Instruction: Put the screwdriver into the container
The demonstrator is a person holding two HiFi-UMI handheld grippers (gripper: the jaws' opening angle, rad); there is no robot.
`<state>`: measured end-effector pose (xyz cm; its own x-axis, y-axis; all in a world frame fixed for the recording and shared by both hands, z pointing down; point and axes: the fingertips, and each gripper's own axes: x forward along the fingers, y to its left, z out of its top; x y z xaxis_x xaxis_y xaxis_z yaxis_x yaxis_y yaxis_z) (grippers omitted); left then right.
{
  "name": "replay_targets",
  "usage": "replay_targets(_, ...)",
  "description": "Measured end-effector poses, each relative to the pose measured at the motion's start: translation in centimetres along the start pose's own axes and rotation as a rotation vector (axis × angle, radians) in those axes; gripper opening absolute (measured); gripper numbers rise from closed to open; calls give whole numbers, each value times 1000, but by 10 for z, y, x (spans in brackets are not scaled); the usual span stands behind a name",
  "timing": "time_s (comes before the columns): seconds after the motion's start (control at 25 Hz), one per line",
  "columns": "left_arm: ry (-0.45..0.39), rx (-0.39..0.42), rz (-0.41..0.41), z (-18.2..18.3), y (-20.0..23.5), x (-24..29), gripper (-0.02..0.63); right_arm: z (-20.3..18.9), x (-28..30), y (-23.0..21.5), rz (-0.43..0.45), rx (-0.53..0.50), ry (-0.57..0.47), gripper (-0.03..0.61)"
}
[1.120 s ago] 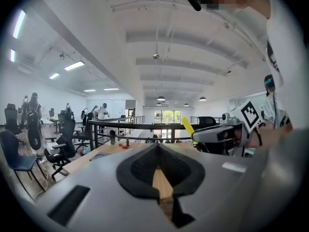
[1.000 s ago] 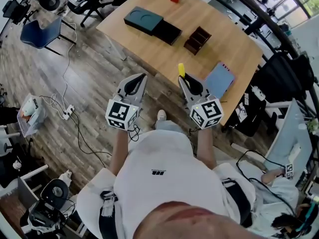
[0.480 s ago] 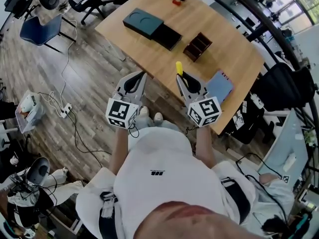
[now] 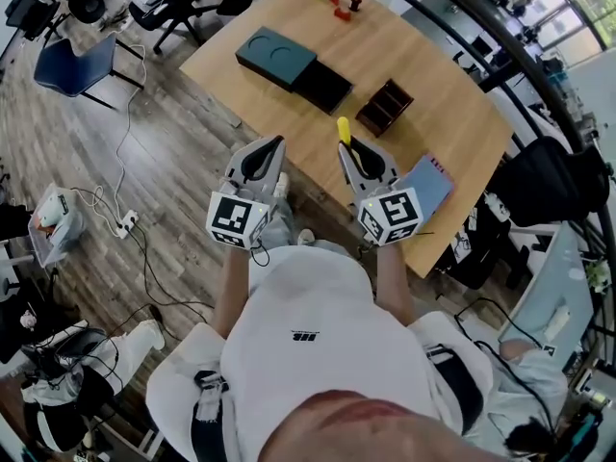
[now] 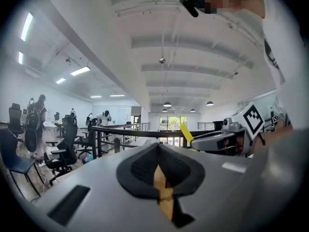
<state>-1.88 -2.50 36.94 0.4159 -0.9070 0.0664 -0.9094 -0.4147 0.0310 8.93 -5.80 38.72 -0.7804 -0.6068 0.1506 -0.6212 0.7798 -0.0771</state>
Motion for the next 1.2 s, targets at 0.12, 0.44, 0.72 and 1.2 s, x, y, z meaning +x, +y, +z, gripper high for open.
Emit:
replay_targets(0.12, 8, -1, -15, -4, 16, 15, 11, -1, 17, -11, -17, 7, 11, 57)
replay_targets(0.44, 59, -13, -80, -22, 57, 66, 11, -10, 65, -45, -71, 49, 51, 57)
replay_targets(0.72, 98, -8, -147, -32, 89, 112, 11, -21, 109, -77, -121, 80, 89, 57)
replay_targets(1.2, 184, -25, -264, -69, 140, 172, 11, -36, 175, -113, -208, 113, 164, 57)
